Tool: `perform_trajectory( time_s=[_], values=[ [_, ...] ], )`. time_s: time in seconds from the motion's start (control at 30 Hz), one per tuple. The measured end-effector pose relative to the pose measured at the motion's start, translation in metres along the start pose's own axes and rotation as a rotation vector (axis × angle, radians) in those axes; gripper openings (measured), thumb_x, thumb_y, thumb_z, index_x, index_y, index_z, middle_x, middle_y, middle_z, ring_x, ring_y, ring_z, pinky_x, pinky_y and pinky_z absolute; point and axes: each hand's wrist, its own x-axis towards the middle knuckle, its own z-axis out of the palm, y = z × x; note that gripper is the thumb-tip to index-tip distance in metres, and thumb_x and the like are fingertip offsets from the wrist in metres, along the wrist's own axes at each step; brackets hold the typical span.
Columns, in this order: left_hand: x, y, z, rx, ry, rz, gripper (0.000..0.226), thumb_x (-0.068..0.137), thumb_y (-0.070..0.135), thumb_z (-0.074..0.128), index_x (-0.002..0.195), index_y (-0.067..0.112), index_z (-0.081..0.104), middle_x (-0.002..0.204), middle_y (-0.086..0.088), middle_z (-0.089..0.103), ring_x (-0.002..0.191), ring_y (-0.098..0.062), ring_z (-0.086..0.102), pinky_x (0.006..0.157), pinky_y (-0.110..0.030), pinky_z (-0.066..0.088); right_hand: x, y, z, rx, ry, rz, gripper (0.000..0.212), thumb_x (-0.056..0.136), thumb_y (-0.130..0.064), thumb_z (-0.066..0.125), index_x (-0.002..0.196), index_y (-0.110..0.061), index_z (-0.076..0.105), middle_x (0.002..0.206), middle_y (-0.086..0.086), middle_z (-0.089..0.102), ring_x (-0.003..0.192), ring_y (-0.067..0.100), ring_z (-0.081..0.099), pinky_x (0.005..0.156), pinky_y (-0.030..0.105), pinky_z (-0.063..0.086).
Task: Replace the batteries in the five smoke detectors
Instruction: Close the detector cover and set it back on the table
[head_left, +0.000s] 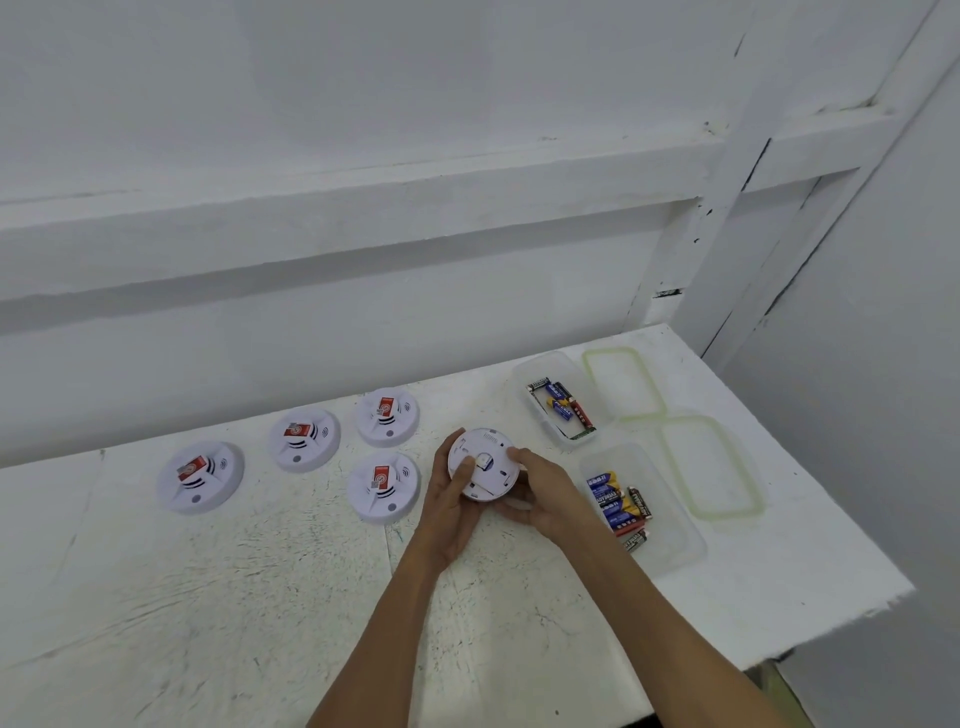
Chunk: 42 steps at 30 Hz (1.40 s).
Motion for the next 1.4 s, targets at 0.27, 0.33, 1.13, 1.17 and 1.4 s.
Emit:
perform_trajectory(
  time_s=[0.27, 0.33, 1.13, 1.17, 1.4],
  values=[
    [-0.004, 0.002, 0.003, -0.048, 0.015, -0.034, 0.046, 0.1, 0.015, 0.063, 0.144, 0.017, 0.05, 0.145, -0.014, 0.061, 0.129, -0.033, 0.062, 0.101, -0.051, 0.057, 0.002, 0.012, 0.029, 0.233, 0.118, -0.092, 0.024, 0.098, -0.013, 0.053, 0.118, -0.007, 0.065, 0.115, 0.017, 0.069, 0.095, 0.03, 0.067, 0.075, 0.039, 0.059],
    [-0.004, 0.004, 0.0, -0.047, 0.003, -0.033, 0.058, 0.092, 0.012, 0.066, 0.147, 0.013, 0.048, 0.146, -0.017, 0.06, 0.133, -0.037, 0.059, 0.106, -0.055, 0.053, 0.005, 0.013, 0.03, 0.232, 0.14, -0.112, 0.03, 0.098, -0.015, 0.055, 0.124, -0.007, 0.065, 0.12, 0.017, 0.069, 0.105, 0.032, 0.066, 0.085, 0.045, 0.059],
    [-0.014, 0.0, 0.011, 0.118, 0.021, 0.032, 0.047, 0.1, 0.018, 0.061, 0.146, 0.014, 0.049, 0.144, -0.012, 0.063, 0.133, -0.032, 0.061, 0.107, -0.053, 0.052, 0.012, -0.007, 0.035, 0.105, 0.265, -0.056, 0.041, 0.106, -0.027, 0.029, 0.097, -0.007, 0.063, 0.09, 0.014, 0.067, 0.077, 0.028, 0.063, 0.067, 0.035, 0.055],
    [-0.015, 0.0, 0.011, 0.11, 0.025, 0.027, 0.048, 0.099, 0.017, 0.061, 0.146, 0.015, 0.05, 0.143, -0.011, 0.063, 0.132, -0.031, 0.062, 0.106, -0.051, 0.054, 0.012, -0.007, 0.035, 0.076, 0.26, -0.072, 0.039, 0.105, -0.028, 0.032, 0.099, -0.006, 0.064, 0.096, 0.016, 0.069, 0.082, 0.03, 0.065, 0.072, 0.041, 0.058],
    [-0.013, -0.002, 0.004, 0.116, -0.017, -0.007, 0.054, 0.1, 0.005, 0.061, 0.15, 0.015, 0.046, 0.147, -0.015, 0.06, 0.133, -0.038, 0.059, 0.108, -0.057, 0.05, 0.002, 0.003, 0.022, -0.465, 0.274, -0.4, 0.052, 0.096, -0.022, 0.055, 0.144, -0.016, 0.035, 0.142, 0.013, 0.034, 0.113, 0.027, 0.051, 0.089, 0.038, 0.053]
  ],
)
